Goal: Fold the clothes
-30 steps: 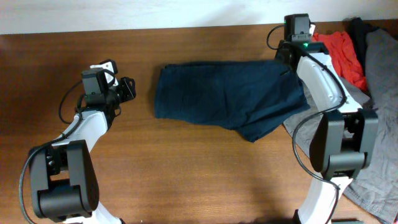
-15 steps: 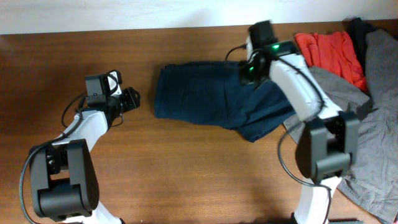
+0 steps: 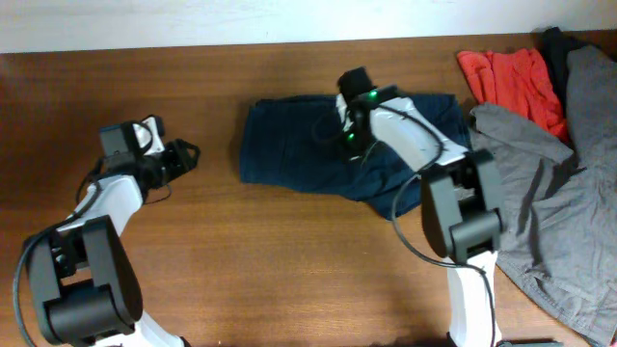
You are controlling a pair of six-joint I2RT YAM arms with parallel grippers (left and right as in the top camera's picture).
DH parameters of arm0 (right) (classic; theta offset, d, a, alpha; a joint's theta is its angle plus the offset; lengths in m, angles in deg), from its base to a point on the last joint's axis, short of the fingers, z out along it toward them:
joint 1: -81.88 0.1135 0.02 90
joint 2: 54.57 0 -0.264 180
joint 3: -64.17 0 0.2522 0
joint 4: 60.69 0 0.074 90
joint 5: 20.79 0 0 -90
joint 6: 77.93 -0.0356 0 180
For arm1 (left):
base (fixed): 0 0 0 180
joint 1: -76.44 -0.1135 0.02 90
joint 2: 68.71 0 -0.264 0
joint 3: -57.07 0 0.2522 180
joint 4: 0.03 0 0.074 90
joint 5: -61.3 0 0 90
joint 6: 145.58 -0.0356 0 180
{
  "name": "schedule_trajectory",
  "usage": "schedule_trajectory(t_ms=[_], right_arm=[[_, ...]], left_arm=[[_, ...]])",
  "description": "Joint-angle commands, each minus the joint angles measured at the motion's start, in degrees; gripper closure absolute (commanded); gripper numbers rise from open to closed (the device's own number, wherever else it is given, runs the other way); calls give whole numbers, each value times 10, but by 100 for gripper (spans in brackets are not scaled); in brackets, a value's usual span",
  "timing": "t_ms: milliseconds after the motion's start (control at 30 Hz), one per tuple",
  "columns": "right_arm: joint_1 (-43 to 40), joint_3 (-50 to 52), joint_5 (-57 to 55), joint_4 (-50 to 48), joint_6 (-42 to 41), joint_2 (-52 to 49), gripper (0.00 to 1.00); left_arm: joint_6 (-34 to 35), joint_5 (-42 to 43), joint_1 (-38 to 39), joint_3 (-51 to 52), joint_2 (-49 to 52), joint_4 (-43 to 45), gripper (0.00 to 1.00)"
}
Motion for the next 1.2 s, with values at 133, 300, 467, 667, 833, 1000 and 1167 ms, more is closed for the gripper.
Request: schedule_trajectory(t_ms=[133, 300, 467, 667, 833, 1000, 1167], right_arm=[[88, 5, 34, -7, 26, -15, 89], [140, 5, 36, -1, 26, -15, 92], [178, 5, 42, 16, 25, -15, 94], [197, 5, 35, 39, 25, -11, 95], [174, -16, 5, 52, 5, 20, 94], [136, -65, 5, 66, 6, 82, 88], [102, -113, 5, 103, 6, 127, 87]], left_arm=[[1, 46, -34, -6, -2, 0, 43], [1, 46, -36, -6, -2, 7, 42], [1, 46, -36, -6, -2, 25, 42], [-12, 71, -36, -8, -2, 47, 41], [-53, 119, -30, -9, -1, 44, 33], [-68, 119, -23, -9, -1, 40, 31], [-113, 119, -7, -9, 7, 23, 28]])
